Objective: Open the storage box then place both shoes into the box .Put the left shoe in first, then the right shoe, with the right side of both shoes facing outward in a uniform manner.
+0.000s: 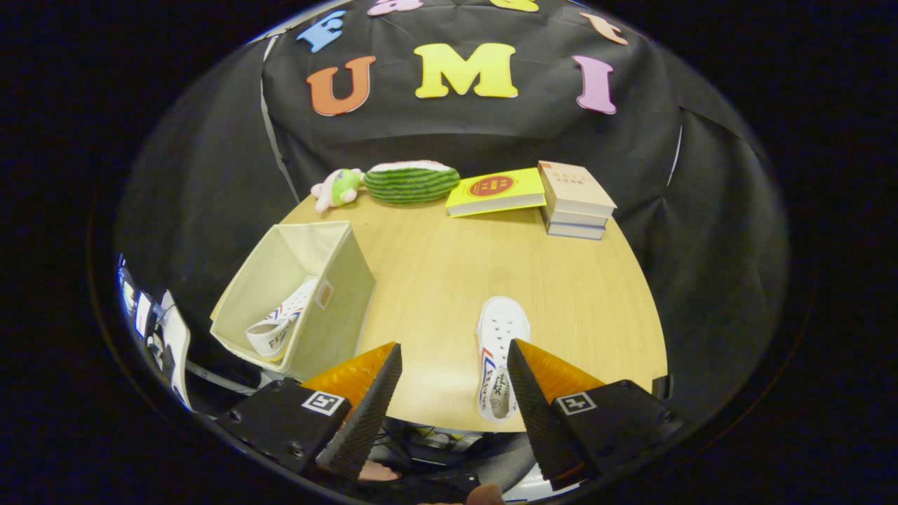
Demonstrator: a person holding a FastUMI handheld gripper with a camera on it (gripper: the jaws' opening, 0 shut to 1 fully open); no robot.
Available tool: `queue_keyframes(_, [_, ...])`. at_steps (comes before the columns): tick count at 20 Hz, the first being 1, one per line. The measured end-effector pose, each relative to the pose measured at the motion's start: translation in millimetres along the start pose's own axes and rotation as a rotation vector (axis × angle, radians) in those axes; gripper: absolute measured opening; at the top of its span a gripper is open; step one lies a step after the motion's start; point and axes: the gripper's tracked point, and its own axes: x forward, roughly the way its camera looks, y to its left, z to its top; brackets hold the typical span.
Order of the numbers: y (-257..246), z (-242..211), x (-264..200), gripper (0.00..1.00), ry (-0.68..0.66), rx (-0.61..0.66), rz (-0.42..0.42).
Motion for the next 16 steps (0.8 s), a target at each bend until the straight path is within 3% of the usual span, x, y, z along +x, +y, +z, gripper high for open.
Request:
queue_keyframes(9, [-65,-38,57,0.94,0.143,0.022,-0.050])
queue_keyframes(16, [-89,-76,87,0.94,0.301,0.069,-0.035])
